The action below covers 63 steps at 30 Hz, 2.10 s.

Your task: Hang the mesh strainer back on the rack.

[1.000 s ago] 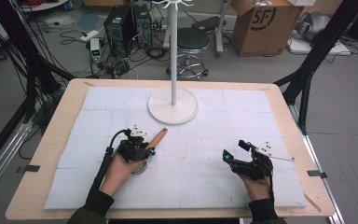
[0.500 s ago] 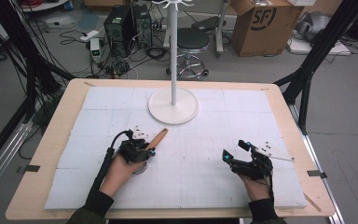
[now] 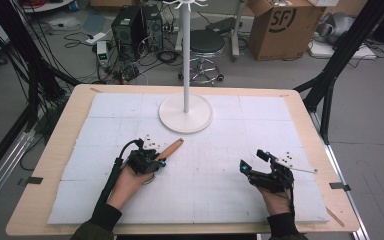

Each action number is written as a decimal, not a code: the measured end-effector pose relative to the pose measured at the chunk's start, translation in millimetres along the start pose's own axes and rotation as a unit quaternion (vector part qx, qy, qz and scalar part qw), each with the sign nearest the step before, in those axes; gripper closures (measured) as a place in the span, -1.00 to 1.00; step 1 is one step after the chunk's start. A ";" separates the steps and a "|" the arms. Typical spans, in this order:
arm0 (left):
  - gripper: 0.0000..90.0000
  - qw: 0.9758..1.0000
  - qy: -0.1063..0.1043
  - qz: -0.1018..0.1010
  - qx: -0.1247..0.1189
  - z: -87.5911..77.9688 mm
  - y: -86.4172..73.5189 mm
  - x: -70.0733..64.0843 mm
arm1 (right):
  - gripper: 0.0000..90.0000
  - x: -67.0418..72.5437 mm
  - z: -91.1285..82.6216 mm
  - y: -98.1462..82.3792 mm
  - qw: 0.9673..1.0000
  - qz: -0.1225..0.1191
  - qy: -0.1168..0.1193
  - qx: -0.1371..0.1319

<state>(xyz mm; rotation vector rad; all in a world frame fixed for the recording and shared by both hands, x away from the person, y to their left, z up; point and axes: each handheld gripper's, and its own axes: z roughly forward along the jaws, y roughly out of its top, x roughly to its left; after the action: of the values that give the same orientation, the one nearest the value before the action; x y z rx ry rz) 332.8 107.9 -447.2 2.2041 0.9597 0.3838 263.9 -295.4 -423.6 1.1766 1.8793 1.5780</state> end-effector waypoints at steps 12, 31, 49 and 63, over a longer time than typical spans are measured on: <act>0.57 0.999 -0.013 0.025 0.032 0.1 10.5 2.0 | -0.62 -2.9 -1.1 -0.8 1.000 0.002 -0.004 0.002; 0.58 0.997 -0.065 -0.030 -0.035 -16.0 2.3 25.0 | -0.62 -3.1 -0.5 -1.0 1.000 0.000 -0.004 0.000; 0.59 0.986 -0.114 -0.057 -0.105 -29.8 1.1 32.2 | -0.62 -3.4 -0.6 -1.2 1.000 0.002 -0.005 0.002; 0.59 0.967 -0.151 -0.074 -0.194 -52.7 13.0 35.3 | -0.62 -2.8 0.2 -1.5 1.000 0.001 -0.003 0.004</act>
<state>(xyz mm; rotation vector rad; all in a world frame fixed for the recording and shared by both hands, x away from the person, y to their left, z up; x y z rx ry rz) 337.1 152.6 -400.5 1.7610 0.7968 0.1428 265.1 -297.6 -425.6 1.1849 1.8821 1.5669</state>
